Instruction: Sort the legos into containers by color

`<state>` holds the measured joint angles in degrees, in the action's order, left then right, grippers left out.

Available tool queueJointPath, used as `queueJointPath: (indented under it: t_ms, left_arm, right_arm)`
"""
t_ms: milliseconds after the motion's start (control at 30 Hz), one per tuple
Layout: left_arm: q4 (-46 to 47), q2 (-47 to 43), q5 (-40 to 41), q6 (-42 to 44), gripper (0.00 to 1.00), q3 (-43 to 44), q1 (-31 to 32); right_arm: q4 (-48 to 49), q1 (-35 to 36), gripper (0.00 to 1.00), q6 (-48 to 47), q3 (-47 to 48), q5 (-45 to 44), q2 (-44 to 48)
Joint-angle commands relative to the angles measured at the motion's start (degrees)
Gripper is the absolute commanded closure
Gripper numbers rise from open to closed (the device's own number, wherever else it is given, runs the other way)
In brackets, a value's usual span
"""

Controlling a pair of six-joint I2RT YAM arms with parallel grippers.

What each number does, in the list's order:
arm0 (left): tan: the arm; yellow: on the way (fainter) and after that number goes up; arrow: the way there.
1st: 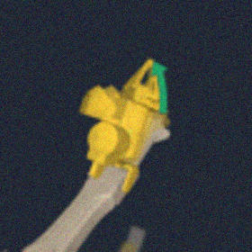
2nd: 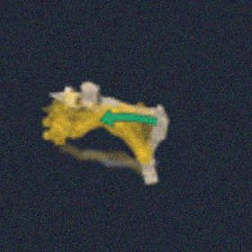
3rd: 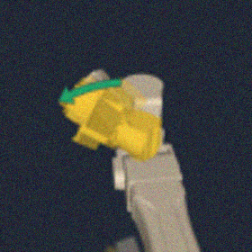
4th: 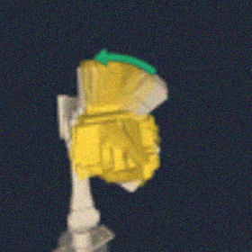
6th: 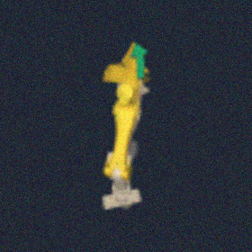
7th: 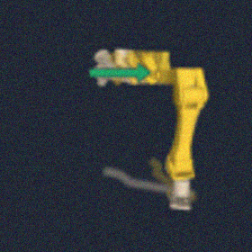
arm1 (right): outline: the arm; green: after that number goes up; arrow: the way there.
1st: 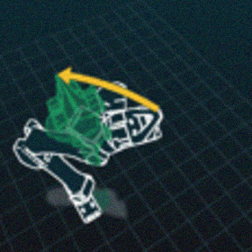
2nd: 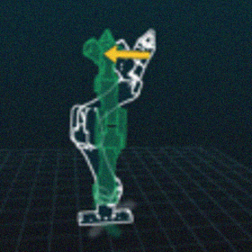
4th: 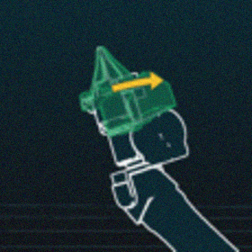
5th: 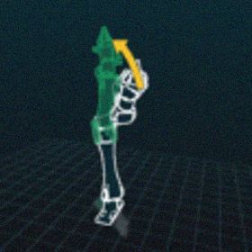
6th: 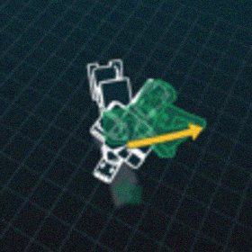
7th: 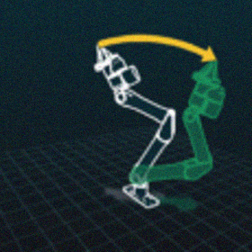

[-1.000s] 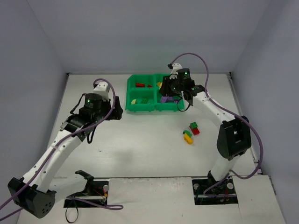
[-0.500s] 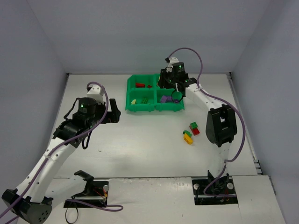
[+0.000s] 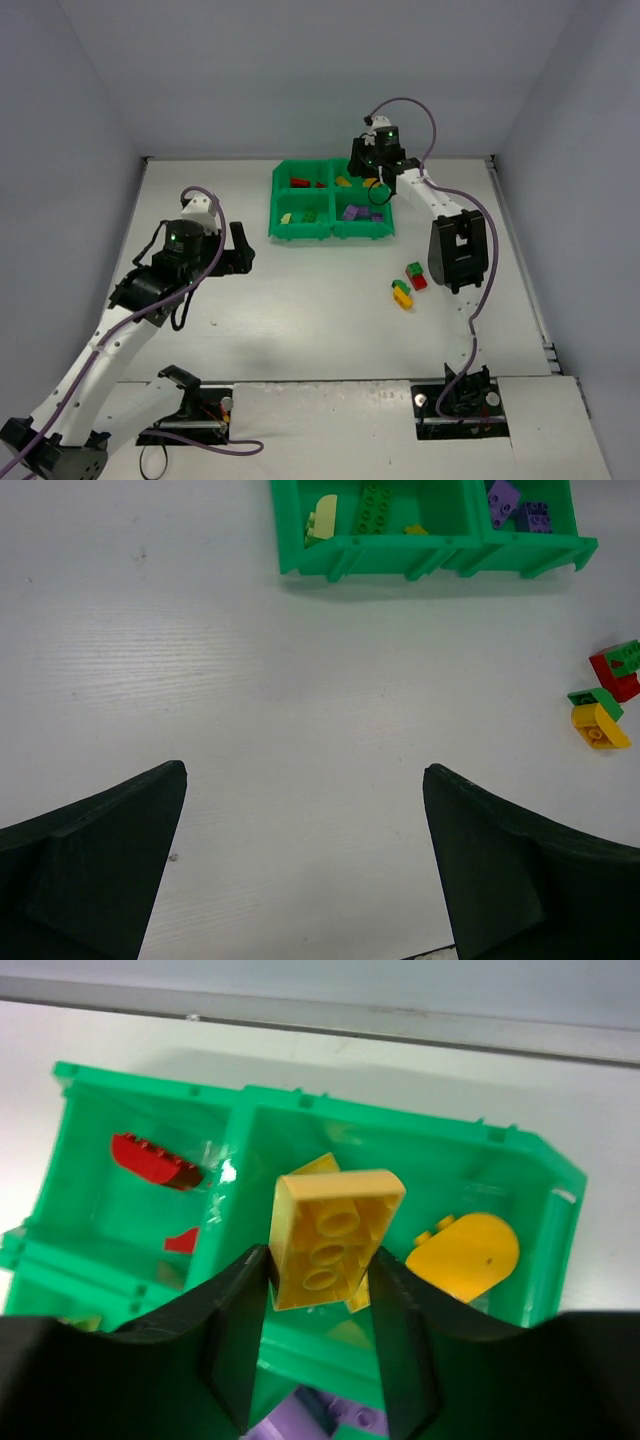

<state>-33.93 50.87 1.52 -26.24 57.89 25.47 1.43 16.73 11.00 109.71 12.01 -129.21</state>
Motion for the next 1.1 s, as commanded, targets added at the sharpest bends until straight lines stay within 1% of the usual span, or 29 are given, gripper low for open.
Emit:
queueJointPath:
  t_ms: [0,33,133,167,200,267,367,400,433,467,500,533,567,600,633,667,700,767,800,833,867,900,967,1000,1067]
  left_arm:
    - [1.0,-0.3,0.3,-1.2,0.03,1.3,-0.2]
    - [0.9,-0.2,0.3,-1.2,0.03,1.4,-0.2]
    - [0.6,0.2,0.2,-1.3,0.03,1.7,-0.3]
    - [0.7,0.4,0.1,-1.2,0.03,1.7,-0.3]
    - [1.1,0.4,-0.2,-1.2,0.03,1.7,-0.3]
    - [1.6,0.9,-1.1,-1.2,0.03,1.8,-0.3]
    - [2.0,2.4,-1.5,-1.3,0.03,2.5,-0.3]
    - [2.2,2.7,-1.5,-1.4,0.03,3.0,-0.2]
    - [2.4,3.7,-1.5,-1.7,0.03,3.2,-0.2]
    - [3.1,4.2,-3.6,-2.0,0.03,3.4,-0.3]
    - [3.6,4.7,-4.6,-2.1,0.03,3.5,-0.3]
    - [4.0,6.0,-5.4,-2.2,0.03,3.9,-0.2]
    - [4.4,6.9,-6.0,-2.7,0.03,4.2,-0.2]
    - [4.7,7.7,-7.7,-3.2,0.03,4.7,0.2]
    - [4.9,9.4,-8.4,-3.1,0.03,5.0,0.6]
    - [5.7,10.2,-8.9,-3.0,0.03,5.7,1.2]
    - [6.1,11.0,-8.7,-3.1,0.03,6.1,1.9]
    - [7.2,13.2,-8.5,-3.1,0.03,6.9,5.0]
    - [8.6,13.9,-8.4,-2.9,0.03,7.3,6.2]
    - [9.2,15.6,-8.2,-3.1,0.03,7.8,8.9]
    - [10.3,16.7,-8.1,-4.2,0.03,8.7,10.3]
    - [10.9,19.1,-8.8,-5.0,0.03,9.3,12.6]
    - [13.4,21.8,-9.3,-8.7,0.03,10.0,15.0]
    - [14.3,23.2,-9.6,-10.2,0.03,10.6,16.2]
    - [17.1,27.7,-11.2,-14.2,0.03,11.2,18.9]
  right_arm:
    - [3.4,-0.6,0.57,0.2,4.5,0.5,-0.4]
    - [3.4,-0.6,0.49,0.0,4.8,0.6,-1.2]
    - [3.4,-0.7,0.31,-0.1,6.0,1.0,-2.0]
    - [3.4,-0.8,0.27,-0.2,6.2,0.9,-2.0]
    - [3.3,-0.8,0.21,-0.4,6.7,0.9,-1.8]
    - [3.1,-1.0,0.2,-0.9,6.7,1.1,-1.1]
    - [3.3,-1.5,0.21,-1.5,4.1,0.0,3.2]
    - [3.3,-1.7,0.23,-1.7,2.7,-0.8,6.4]
    - [3.3,-1.9,0.26,-1.8,-0.7,-1.0,8.2]
    - [3.3,-2.1,0.27,-2.0,-2.8,-1.5,10.1]
    - [3.4,-2.3,0.35,-2.3,-5.2,-2.5,14.3]
    - [3.4,-2.3,0.4,-2.5,-7.7,-3.2,16.4]
    - [3.5,-2.4,0.45,-2.7,-13.2,-3.9,18.9]
    - [3.6,-2.5,0.5,-2.7,-16.2,-4.6,23.4]
    - [3.6,-2.5,0.56,-2.8,-19.2,-5.8,25.7]
    - [3.4,-2.6,0.57,-2.7,-25.3,-6.5,28.0]
    - [3.4,-2.7,0.59,-2.7,-28.4,-7.0,32.7]
    - [2.9,-2.9,0.6,-1.7,-34.5,-8.9,37.4]
    - [2.6,-3.2,0.6,-0.9,-40.6,-9.4,42.1]
    - [2.0,-3.5,0.59,1.2,-43.3,-9.8,44.3]
    - [1.6,-3.5,0.58,2.3,-46.1,-10.1,46.6]
    - [0.7,-4.0,0.55,3.3,-51.0,-10.3,50.7]
    - [-0.7,-4.2,0.54,6.4,-55.0,-11.4,54.4]
    - [-1.2,-4.2,0.54,7.3,-58.5,-11.5,57.6]
    - [-4.0,-4.2,0.55,9.5,-61.4,-11.7,60.5]
